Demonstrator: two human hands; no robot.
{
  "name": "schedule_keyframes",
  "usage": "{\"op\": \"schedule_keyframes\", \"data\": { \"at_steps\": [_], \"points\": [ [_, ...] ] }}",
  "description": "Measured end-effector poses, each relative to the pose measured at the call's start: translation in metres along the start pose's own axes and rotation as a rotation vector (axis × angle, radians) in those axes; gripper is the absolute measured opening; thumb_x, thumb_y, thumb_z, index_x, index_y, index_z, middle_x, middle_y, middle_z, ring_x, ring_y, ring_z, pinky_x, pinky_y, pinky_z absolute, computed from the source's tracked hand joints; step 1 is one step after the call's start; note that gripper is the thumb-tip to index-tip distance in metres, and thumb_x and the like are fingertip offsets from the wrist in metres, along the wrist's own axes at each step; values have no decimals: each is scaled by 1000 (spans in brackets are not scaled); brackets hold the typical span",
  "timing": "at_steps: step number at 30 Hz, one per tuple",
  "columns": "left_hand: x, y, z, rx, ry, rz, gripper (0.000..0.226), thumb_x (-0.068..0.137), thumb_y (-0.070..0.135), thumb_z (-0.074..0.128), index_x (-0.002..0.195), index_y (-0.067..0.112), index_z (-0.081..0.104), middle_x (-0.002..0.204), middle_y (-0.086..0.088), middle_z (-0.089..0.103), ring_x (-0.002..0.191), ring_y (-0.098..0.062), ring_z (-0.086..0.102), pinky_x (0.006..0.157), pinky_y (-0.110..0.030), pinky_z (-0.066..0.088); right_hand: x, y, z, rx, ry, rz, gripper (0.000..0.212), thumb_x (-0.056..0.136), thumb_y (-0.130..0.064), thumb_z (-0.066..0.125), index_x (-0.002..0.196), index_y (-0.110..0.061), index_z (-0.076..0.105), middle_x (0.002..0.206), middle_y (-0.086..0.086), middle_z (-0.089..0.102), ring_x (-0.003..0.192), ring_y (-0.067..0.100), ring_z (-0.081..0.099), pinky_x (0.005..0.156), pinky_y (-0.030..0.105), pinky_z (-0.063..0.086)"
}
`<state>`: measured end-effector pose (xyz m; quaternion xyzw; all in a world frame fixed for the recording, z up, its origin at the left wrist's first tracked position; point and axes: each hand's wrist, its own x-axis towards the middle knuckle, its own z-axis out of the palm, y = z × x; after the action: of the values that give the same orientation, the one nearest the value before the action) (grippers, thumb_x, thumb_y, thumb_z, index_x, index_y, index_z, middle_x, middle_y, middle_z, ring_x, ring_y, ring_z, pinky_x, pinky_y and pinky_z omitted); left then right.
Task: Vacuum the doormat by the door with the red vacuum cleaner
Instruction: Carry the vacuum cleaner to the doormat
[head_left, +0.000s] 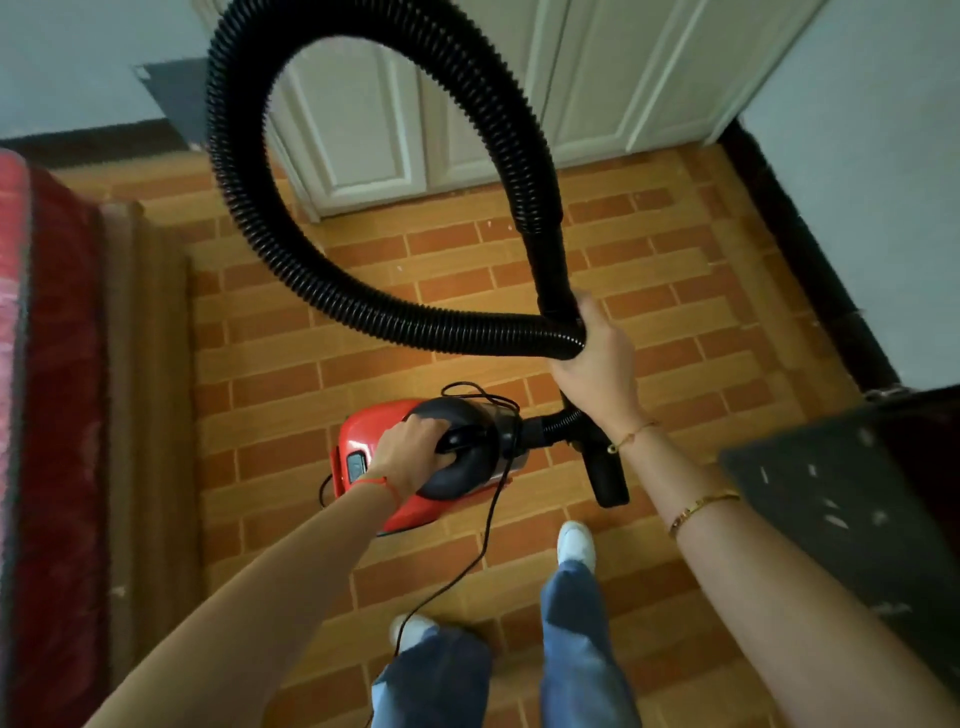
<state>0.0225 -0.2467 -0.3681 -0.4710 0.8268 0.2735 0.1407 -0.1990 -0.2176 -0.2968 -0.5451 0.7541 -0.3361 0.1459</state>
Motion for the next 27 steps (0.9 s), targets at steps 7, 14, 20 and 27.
{"op": "schedule_keyframes", "data": {
  "at_steps": [7,14,20,27],
  "points": [
    [75,108,36,36,-73,57,26,88,27,61,110,14,64,106,-13,67,97,-34,64,73,-39,50,11,121,-70,-15,67,94,43,82,-15,67,123,-22,56,80,-6,66,70,14,63,55,25,48],
    [148,201,77,19,-184,54,23,88,24,62,109,14,64,102,-12,68,92,-33,65,74,-39,54,31,238,-120,-1,51,179,40,83,-17,65,121,-22,54,77,-3,67,66,19,64,53,39,53],
    [206,239,119,10,-238,77,27,88,23,63,113,13,64,102,-10,68,92,-30,65,78,-42,55,41,310,-129,13,33,234,44,82,-15,64,123,-24,51,77,-2,65,65,19,63,52,41,53],
    [266,250,171,63,-284,135,31,89,33,62,113,13,62,102,-11,67,91,-30,65,79,-42,55,38,383,-103,-22,21,259,45,83,-13,65,126,-16,52,78,-1,65,65,21,62,53,36,51]
  ]
}}
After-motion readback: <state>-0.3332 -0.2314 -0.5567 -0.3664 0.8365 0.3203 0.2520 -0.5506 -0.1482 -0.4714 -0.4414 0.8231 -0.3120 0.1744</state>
